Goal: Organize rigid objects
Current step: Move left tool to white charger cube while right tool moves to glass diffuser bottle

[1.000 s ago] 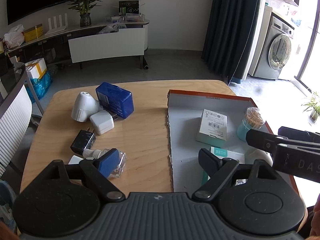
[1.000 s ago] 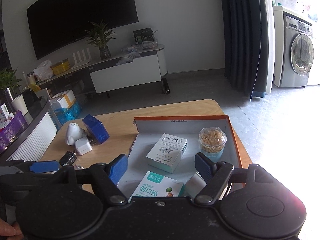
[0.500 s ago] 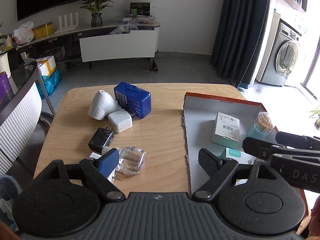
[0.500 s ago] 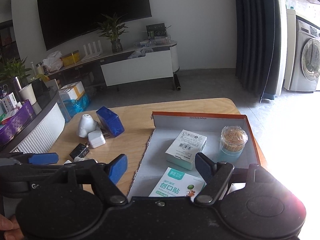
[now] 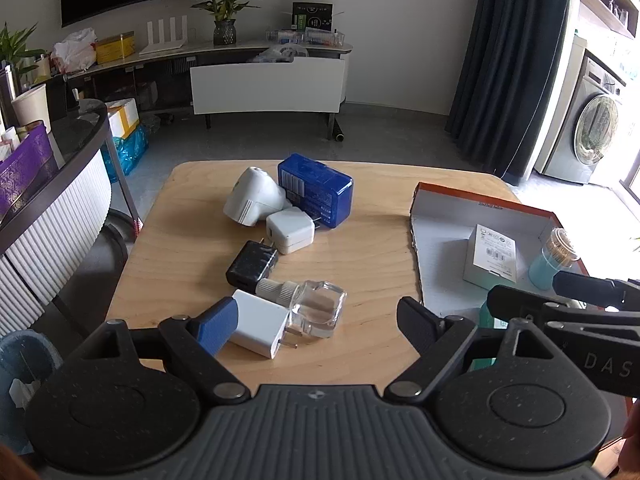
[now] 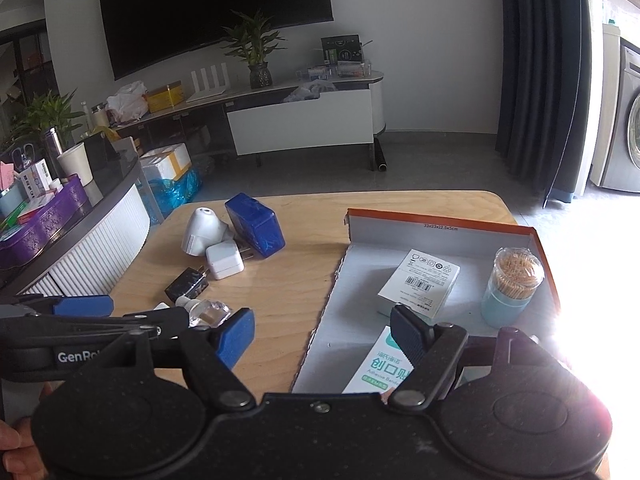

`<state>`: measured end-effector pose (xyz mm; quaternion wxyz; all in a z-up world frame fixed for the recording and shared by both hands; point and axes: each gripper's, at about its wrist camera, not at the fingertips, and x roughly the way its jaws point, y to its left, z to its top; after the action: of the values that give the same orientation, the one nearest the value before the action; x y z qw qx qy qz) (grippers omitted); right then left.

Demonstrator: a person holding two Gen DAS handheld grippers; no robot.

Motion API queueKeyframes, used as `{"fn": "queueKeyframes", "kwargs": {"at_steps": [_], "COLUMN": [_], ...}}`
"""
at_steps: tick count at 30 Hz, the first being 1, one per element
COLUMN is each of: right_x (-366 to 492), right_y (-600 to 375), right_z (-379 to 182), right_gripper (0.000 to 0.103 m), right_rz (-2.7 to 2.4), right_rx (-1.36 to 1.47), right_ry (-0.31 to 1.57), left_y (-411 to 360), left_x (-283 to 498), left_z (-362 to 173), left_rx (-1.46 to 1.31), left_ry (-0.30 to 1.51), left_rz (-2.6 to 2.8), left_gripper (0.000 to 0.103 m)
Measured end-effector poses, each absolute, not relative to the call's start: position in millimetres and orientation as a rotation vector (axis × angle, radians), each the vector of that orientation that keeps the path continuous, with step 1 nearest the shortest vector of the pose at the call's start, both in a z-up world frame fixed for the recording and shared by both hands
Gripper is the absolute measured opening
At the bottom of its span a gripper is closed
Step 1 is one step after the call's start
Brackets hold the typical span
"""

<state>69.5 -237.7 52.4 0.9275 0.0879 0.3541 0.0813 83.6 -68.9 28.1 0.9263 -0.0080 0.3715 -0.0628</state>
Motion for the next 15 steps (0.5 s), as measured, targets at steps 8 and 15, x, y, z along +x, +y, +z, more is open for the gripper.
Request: {"fn": "queueKeyframes", "kwargs": {"at_steps": [8, 15], "right_x": [72, 75], "right_y": [-217, -205], "right_z": [50, 46], "right_gripper": [0.089, 0.089], "right_rz": [0.208, 0.234], "right_rx": [0.164, 0.154], "right_ry": [0.739, 0.753], "left_y": [-52, -40], "left_x": [83, 81], "left_z": [24, 20], "left_rx": [-0.030, -0.040], "left_ry": [0.771, 0.783], "left_rz": [-0.098, -0.079], "left_gripper": [0.088, 0.088]}}
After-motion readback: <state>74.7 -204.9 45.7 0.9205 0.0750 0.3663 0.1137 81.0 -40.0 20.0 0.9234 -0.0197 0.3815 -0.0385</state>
